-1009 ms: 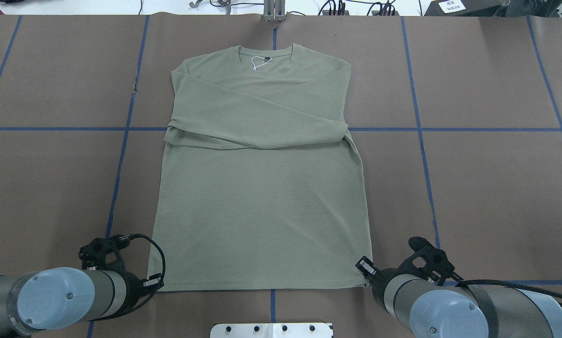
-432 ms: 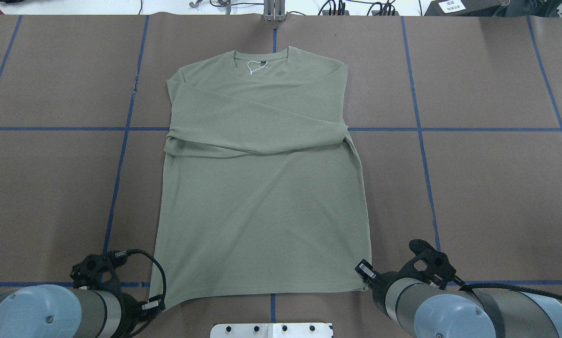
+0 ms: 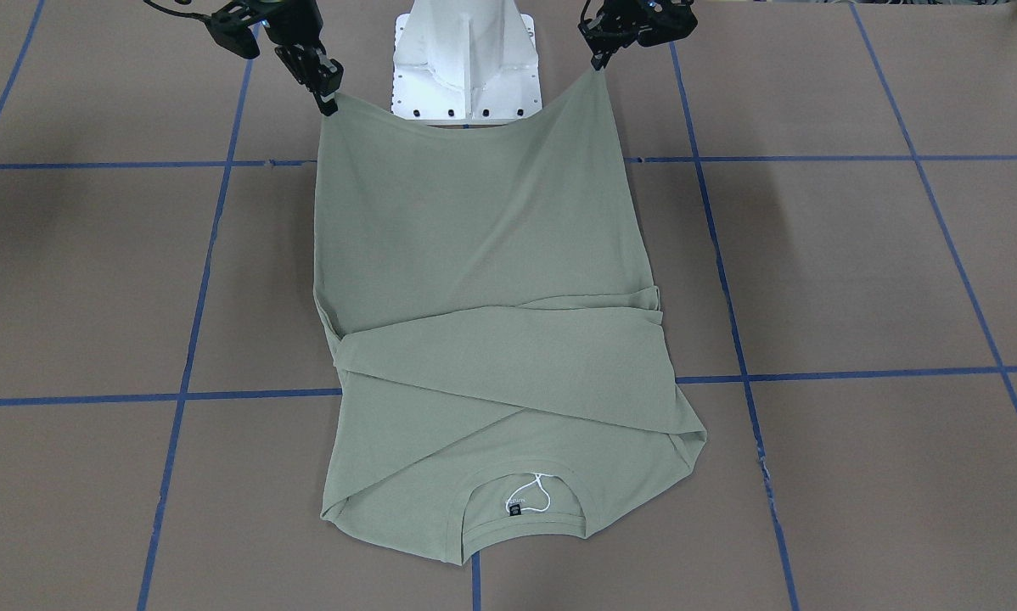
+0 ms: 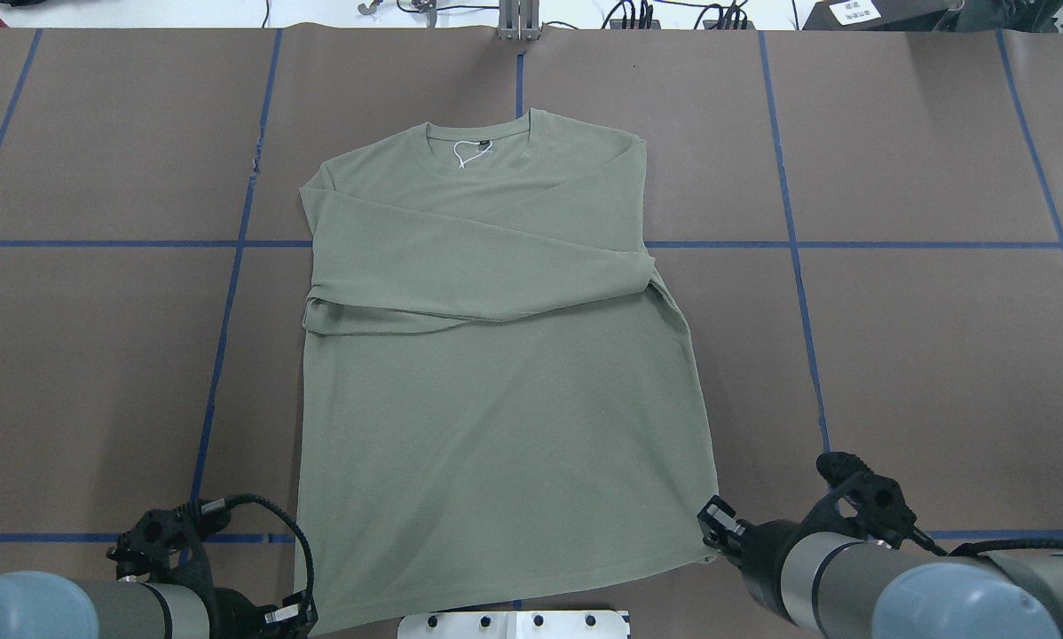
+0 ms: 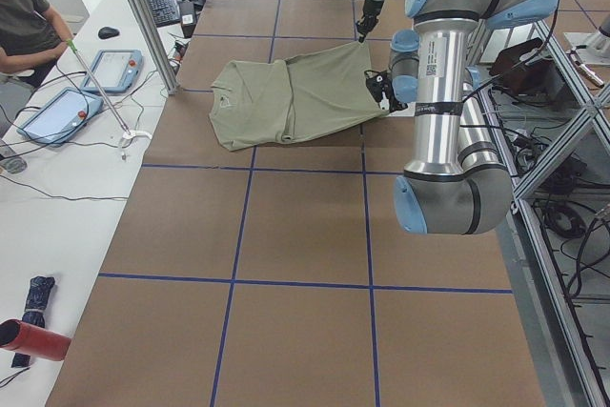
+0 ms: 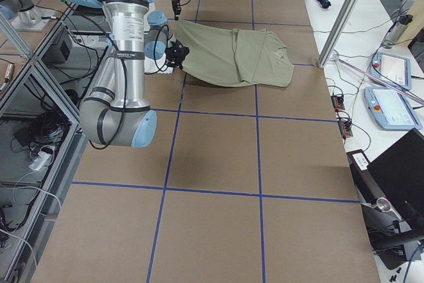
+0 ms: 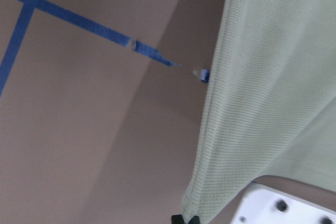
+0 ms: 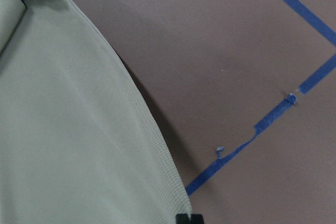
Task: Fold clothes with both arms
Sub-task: 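Lift the hem with both grippers and fold it toward the collar, then release the hem near the collar and raise both grippers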
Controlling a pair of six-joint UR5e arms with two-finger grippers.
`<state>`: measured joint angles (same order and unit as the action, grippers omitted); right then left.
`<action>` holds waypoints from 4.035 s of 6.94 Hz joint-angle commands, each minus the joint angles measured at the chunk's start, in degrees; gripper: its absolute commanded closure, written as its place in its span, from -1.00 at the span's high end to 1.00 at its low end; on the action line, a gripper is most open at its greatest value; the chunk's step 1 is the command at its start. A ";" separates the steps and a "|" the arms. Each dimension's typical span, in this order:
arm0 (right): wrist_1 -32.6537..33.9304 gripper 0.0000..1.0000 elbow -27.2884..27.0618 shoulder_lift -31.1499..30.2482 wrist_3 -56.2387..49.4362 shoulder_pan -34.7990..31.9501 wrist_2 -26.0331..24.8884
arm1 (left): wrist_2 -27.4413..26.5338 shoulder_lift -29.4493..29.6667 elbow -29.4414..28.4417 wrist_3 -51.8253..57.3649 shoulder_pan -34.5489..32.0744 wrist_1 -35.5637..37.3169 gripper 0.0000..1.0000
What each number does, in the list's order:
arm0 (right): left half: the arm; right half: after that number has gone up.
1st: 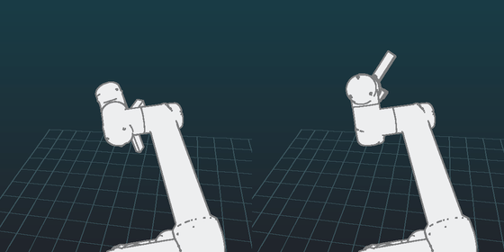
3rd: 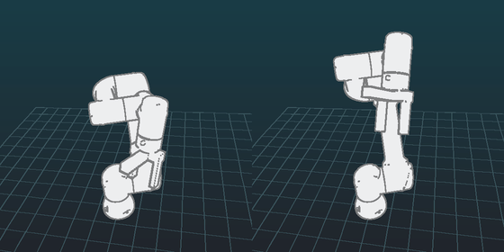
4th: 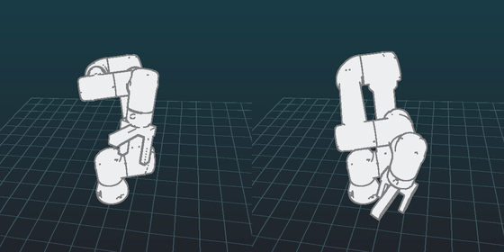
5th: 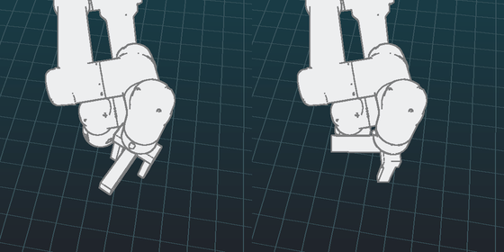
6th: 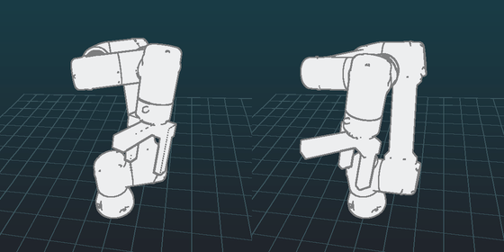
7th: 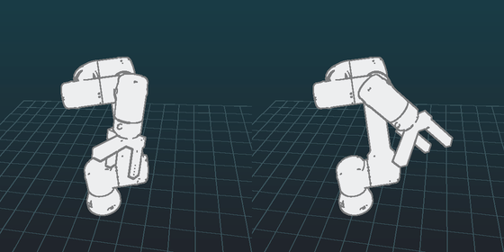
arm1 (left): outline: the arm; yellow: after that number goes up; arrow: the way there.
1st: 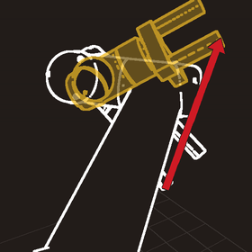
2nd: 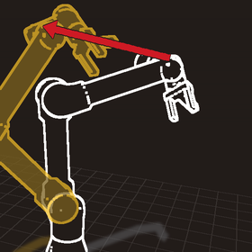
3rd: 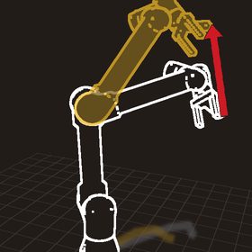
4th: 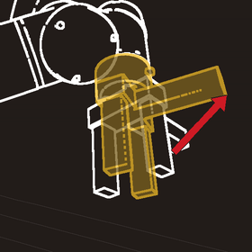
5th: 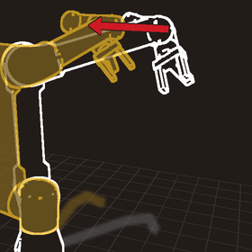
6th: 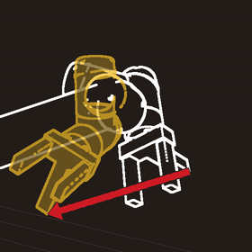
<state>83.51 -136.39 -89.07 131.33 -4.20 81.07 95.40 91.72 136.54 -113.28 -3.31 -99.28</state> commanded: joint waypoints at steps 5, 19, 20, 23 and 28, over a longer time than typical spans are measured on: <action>0.17 -1.00 19.87 21.95 -18.99 -29.08 14.47 | 0.23 12.48 -11.41 25.79 -27.05 -0.03 -1.00; -23.30 -1.00 77.59 48.02 -27.00 -42.12 20.45 | -0.47 24.38 -55.06 36.29 -41.60 -29.56 -1.00; -23.39 -0.04 77.68 47.93 -27.35 -42.04 20.19 | -0.47 24.38 -55.33 36.29 -41.60 -29.65 -0.66; -23.39 1.00 77.86 48.81 -31.47 -43.34 20.27 | -0.30 24.30 -55.33 36.38 -42.04 -30.97 -0.36; -23.74 1.00 52.84 30.04 -23.35 -37.76 24.06 | 0.14 23.60 -55.07 38.48 -43.10 -34.49 -0.25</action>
<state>59.97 -77.97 -53.85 104.08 -45.07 105.71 95.46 115.55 81.45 -74.86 -46.36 -133.69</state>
